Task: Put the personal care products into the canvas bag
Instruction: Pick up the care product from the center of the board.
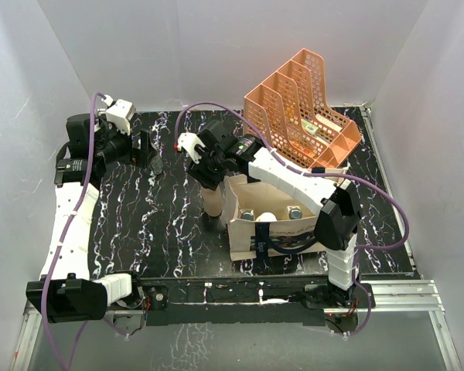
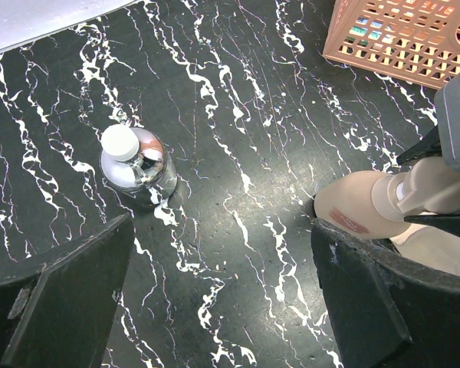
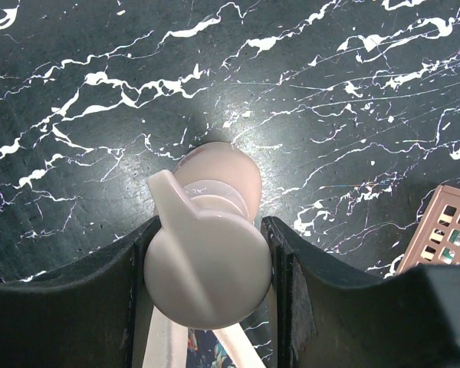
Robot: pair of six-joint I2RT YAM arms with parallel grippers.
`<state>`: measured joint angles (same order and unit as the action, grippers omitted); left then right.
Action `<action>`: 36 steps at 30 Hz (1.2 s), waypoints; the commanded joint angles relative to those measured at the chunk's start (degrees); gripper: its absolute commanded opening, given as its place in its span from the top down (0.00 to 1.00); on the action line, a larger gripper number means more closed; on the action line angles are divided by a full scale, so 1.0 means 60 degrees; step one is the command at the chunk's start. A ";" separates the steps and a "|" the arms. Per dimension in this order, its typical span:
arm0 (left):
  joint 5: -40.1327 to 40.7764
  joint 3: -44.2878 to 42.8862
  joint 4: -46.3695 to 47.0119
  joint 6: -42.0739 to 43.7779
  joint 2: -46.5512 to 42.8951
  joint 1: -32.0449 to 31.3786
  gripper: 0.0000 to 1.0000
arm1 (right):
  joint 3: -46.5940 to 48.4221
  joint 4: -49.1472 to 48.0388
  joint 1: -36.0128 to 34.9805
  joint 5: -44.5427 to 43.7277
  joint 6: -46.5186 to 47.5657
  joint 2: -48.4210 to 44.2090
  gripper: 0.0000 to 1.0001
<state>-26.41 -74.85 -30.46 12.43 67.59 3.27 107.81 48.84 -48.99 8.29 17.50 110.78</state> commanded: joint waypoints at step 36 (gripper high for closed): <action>-0.0076 0.0331 0.0103 0.0101 0.0082 0.0025 0.03 | 0.2359 -0.0536 -0.0322 0.0366 0.0393 -0.2410 0.92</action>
<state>-26.65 -73.38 -30.26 12.43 68.12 3.27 115.81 52.69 -49.82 10.39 18.63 103.61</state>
